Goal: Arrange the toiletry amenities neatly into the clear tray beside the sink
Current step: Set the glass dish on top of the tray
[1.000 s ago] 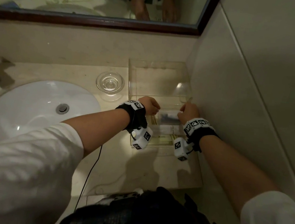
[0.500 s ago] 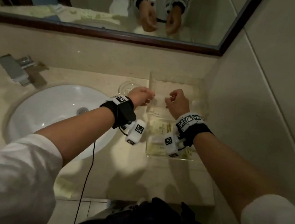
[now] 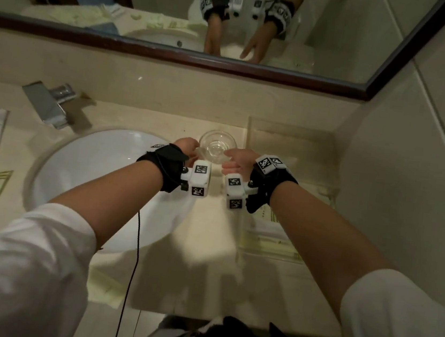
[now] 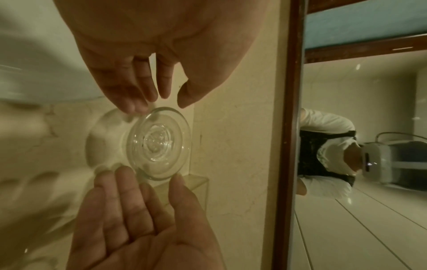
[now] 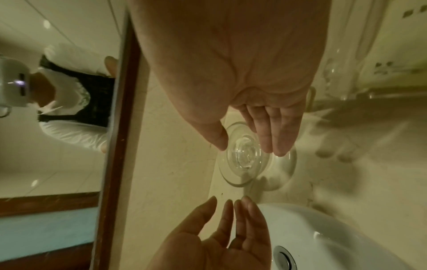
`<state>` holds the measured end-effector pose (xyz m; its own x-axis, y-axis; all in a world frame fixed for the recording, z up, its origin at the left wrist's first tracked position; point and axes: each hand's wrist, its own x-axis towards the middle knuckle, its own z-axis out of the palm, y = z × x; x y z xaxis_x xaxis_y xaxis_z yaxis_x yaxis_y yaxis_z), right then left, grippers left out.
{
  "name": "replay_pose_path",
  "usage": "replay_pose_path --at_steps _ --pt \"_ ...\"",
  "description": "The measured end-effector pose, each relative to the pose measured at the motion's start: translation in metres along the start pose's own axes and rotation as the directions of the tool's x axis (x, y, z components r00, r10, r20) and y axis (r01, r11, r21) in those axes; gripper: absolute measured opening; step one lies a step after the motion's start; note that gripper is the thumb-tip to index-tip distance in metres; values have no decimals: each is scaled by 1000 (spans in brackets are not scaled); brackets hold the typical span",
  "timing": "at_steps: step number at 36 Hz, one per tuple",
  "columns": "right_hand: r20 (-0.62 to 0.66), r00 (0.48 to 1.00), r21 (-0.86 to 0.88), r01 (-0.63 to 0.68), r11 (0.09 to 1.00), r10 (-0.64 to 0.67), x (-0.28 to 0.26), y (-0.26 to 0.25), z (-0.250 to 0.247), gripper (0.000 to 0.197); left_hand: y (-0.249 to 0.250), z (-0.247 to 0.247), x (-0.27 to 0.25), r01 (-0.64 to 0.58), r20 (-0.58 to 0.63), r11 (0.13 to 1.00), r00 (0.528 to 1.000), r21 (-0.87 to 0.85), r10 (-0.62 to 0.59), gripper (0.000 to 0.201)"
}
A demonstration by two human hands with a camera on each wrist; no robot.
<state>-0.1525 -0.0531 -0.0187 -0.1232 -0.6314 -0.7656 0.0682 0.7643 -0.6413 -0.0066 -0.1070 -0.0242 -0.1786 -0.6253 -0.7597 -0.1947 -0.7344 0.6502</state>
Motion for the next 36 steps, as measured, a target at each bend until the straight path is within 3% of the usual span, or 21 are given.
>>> replay_pose_path --at_steps 3,5,7,9,13,15,22,25,30,36 --pt "25 998 -16 -57 998 57 8 1 0 49 -1 -2 8 20 27 1000 999 11 -20 43" --pt "37 996 6 -81 997 81 12 2 1 43 -3 -4 15 39 73 999 997 6 -39 53" --pt "22 995 12 -93 996 93 17 3 2 50 -6 -3 22 63 125 998 990 -13 -60 60" --pt "10 995 35 -104 994 103 23 5 6 46 -8 -1 25 77 120 997 990 -21 -74 46" --pt "-43 992 45 -119 992 121 39 11 13 29 -13 0 37 95 93 995 991 -15 -93 53" --pt "-45 990 45 -129 991 131 54 16 13 31 -13 1 40 97 102 995 990 -25 -94 41" --pt "-71 994 -45 -81 996 77 125 51 -3 33 -15 5 52 99 76 992 993 -79 -93 30" --pt "-86 991 -36 -109 993 105 98 33 7 33 -17 6 55 111 101 989 990 -95 -101 28" --pt "-59 992 14 -109 994 109 112 35 6 31 -15 3 60 82 97 995 992 -52 -77 23" --pt "-12 997 167 -67 984 70 60 17 15 29 -18 0 71 -46 73 998 996 43 43 18"
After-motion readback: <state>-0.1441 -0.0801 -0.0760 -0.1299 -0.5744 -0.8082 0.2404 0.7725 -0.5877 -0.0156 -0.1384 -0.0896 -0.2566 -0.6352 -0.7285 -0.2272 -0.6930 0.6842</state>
